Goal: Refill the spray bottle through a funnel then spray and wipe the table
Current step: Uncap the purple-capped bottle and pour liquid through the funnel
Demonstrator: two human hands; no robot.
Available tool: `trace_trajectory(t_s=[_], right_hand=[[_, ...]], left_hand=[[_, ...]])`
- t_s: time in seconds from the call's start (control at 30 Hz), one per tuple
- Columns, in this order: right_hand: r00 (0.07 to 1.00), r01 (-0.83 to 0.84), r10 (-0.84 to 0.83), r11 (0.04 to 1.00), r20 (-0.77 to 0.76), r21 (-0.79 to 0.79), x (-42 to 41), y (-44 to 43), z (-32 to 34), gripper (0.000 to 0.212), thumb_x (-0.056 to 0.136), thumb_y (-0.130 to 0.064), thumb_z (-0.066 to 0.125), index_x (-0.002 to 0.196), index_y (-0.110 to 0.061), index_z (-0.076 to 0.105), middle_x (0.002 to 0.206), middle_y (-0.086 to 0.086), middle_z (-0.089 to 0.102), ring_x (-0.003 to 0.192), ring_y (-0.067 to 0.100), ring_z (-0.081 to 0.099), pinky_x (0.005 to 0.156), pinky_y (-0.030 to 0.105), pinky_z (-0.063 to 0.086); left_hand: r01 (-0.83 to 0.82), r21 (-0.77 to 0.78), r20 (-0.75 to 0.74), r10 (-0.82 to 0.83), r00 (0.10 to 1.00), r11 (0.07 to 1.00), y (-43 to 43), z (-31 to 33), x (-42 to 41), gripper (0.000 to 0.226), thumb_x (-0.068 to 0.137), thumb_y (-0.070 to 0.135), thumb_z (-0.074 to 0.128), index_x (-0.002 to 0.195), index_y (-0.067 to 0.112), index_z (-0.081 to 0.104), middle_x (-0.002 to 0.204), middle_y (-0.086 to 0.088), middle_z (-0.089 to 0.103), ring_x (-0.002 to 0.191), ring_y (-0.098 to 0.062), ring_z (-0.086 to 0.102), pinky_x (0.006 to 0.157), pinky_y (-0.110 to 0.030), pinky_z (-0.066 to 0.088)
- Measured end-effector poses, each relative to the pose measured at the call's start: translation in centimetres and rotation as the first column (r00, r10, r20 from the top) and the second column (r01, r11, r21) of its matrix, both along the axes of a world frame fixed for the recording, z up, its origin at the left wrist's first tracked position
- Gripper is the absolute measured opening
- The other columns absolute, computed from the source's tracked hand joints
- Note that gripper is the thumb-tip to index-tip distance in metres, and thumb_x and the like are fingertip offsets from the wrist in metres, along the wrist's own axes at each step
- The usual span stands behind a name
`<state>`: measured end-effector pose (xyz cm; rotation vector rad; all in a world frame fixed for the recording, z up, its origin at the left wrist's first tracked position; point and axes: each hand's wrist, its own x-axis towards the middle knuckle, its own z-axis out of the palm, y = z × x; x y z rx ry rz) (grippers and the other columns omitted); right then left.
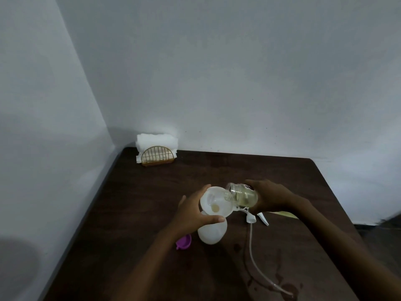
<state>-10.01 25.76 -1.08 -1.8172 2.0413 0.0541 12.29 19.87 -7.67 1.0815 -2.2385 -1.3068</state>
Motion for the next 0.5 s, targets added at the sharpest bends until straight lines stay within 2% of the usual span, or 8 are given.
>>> trace_trajectory(t_s=[0.17,0.27,0.43,0.5], right_hand=[[1.0,0.001,-0.001,1.0,-0.013,-0.004,-0.04,0.02,-0.03,0.041,0.063,-0.034,0.073,0.092,-0.036,0.045,0.085,-0.016,0.052,0.078,0.01,0.05,0.063,0.028,0.039],[1.0,0.008,-0.008,1.0,-0.009,-0.009,-0.26,-0.1,-0.28,0.05,0.06,-0.036,0.073,0.105,-0.031,0.052,0.092,-0.015,0.059,0.082,0.011,0.055,0.067,0.03,0.045],[1.0,0.004,-0.004,1.0,-0.012,-0.002,-0.36,-0.3,-0.41,0.053,0.06,-0.036,0.074,0.109,-0.031,0.052,0.097,-0.012,0.062,0.083,0.011,0.055,0.07,0.031,0.047],[1.0,0.005,-0.005,1.0,-0.009,0.001,-0.37,-0.29,-0.4,0.056,0.06,-0.037,0.074,0.112,-0.033,0.052,0.1,-0.012,0.063,0.085,0.011,0.056,0.071,0.032,0.048]], left_hand=[[0.005,-0.016,0.002,-0.005,1.0,1.0,0.04,0.29,-0.04,0.106,0.052,0.072,0.063,0.142,0.03,0.026,0.14,0.01,0.044,0.131,-0.009,0.037,0.116,-0.053,0.005],[0.001,-0.013,-0.002,-0.001,1.0,1.0,-0.01,0.12,0.0,0.108,0.049,0.076,0.06,0.142,0.031,0.026,0.139,0.012,0.045,0.13,-0.007,0.038,0.115,-0.054,0.006],[0.016,-0.004,-0.02,-0.016,1.0,1.0,0.04,0.45,-0.01,0.102,0.049,0.076,0.059,0.137,0.037,0.026,0.132,0.019,0.046,0.125,-0.001,0.038,0.116,-0.052,0.006],[0.009,-0.008,-0.018,-0.01,1.0,1.0,0.0,0.32,-0.03,0.103,0.051,0.073,0.062,0.14,0.034,0.026,0.136,0.016,0.045,0.128,-0.004,0.038,0.116,-0.054,0.006]])
